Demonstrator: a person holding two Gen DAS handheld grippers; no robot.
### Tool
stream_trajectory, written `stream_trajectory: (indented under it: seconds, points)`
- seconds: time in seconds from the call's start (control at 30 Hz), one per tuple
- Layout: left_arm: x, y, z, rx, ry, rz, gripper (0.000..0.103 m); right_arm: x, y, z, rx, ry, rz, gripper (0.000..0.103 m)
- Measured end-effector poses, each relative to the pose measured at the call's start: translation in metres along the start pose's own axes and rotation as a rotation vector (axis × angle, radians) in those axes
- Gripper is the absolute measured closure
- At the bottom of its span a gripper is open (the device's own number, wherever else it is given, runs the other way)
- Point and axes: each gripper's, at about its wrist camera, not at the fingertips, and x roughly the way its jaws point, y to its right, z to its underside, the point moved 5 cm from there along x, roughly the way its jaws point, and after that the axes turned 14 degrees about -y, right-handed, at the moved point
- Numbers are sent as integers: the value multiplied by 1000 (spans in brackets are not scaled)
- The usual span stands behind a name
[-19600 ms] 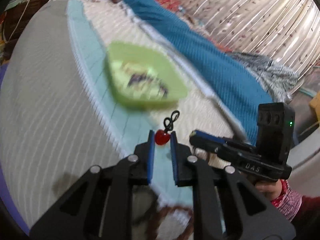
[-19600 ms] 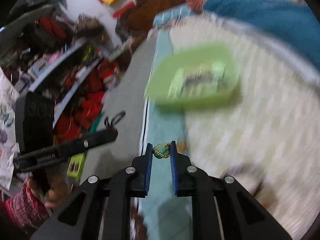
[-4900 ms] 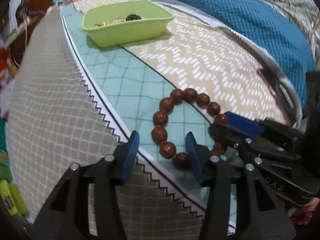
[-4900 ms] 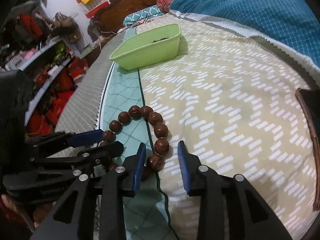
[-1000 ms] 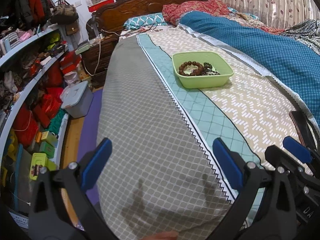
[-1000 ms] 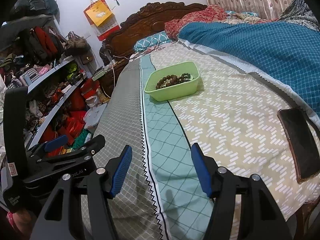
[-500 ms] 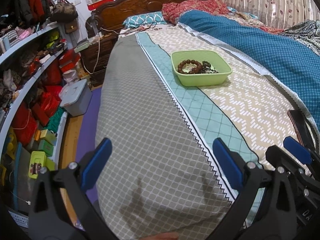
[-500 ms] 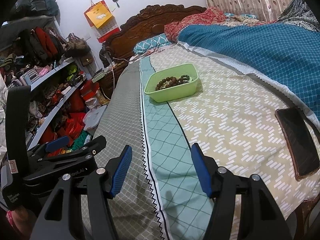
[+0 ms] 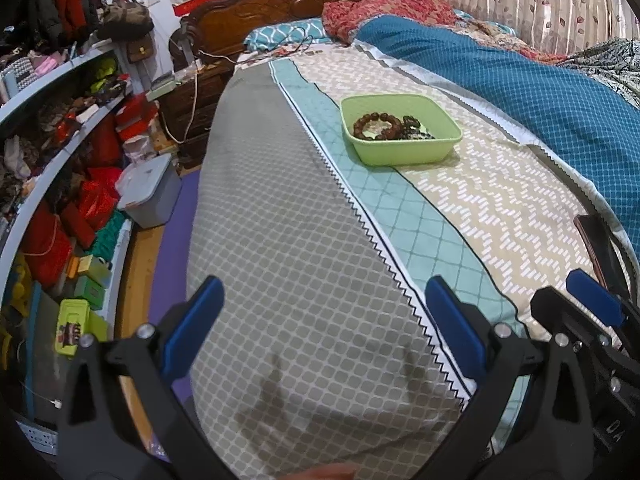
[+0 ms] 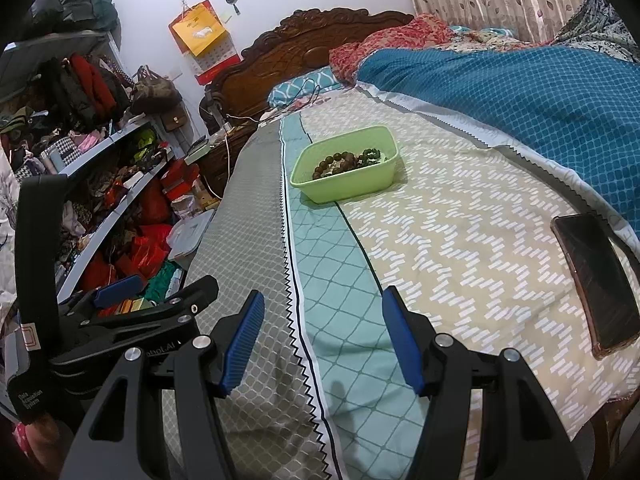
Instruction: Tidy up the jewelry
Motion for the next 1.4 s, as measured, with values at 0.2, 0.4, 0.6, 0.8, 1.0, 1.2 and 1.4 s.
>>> stream_trajectory:
  seconds: [0.2, 0.4, 0.6, 0.8, 1.0, 1.2, 1.4]
  points:
    - [5, 1, 1, 1, -16, -2, 6, -1, 1, 0, 7, 6, 0, 69]
    - [7, 3, 2, 2, -23, -5, 6, -3, 2, 1, 16, 16, -1, 69]
    - [8, 4, 2, 8, -26, -5, 6, -3, 2, 0, 16, 17, -1, 69]
    - [8, 5, 3, 11, -31, -3, 6, -4, 0, 1, 13, 21, -2, 69]
    - [9, 4, 3, 8, -32, -11, 6, -4, -1, 1, 12, 20, -2, 69]
    - [11, 4, 4, 10, -41, -16, 6, -3, -1, 0, 11, 15, -4, 69]
    - [13, 6, 4, 14, -46, -20, 6, -3, -2, 0, 12, 15, -3, 69]
